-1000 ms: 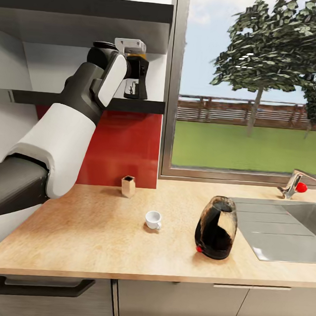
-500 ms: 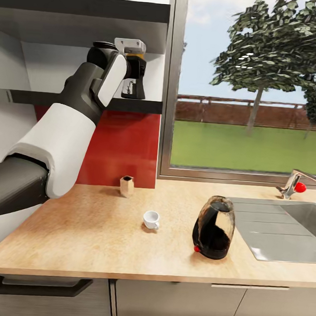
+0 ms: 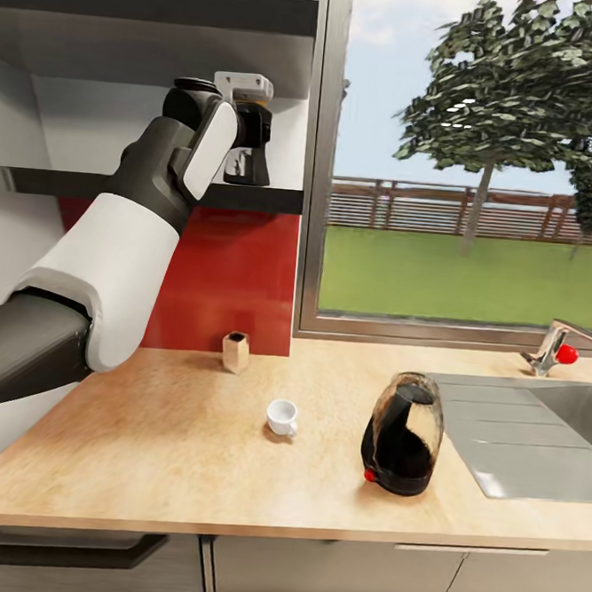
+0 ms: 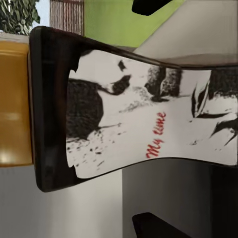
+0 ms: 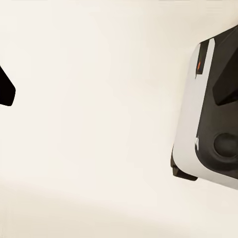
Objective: Set up a coffee station on the kitchen countertop: keep the coffee maker on the countertop, move the bottle of coffee from the kitchen shelf to the counter next to the coffee maker, place a paper coffee filter on top of the coffee maker, put the saucer next to the coffee maker with the coffee cup on the saucer, and place the electric kettle next to the coffee maker.
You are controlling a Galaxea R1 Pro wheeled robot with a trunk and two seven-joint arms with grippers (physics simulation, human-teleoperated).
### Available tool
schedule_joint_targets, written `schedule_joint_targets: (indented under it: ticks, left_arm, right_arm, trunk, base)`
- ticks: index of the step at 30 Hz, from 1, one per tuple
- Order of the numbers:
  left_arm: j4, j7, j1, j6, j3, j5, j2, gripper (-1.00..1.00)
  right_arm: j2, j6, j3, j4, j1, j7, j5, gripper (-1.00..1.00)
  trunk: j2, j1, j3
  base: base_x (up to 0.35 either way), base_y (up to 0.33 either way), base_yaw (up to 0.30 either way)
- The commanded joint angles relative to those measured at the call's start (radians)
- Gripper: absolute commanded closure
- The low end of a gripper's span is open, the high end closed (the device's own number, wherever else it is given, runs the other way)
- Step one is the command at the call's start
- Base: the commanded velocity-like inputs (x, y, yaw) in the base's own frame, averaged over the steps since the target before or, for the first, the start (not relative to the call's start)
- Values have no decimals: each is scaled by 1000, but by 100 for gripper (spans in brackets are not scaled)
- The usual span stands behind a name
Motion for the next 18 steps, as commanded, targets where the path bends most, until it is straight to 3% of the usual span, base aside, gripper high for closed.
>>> schedule_joint_targets:
  ticks: [1,18]
  left_arm:
    - [0,9,-1,2,-1,10,0,-100]
    - [0,9,-1,2,-1,10,0,-100]
  right_arm:
    - [0,-6,6,4,-2,7,-11,-100]
    - [0,-6,6,4,-2,7,-11,-100]
  trunk:
    - [-1,0,-2]
    - [-1,0,-2]
  base:
    - [100,0,0]
    - [77,0,0]
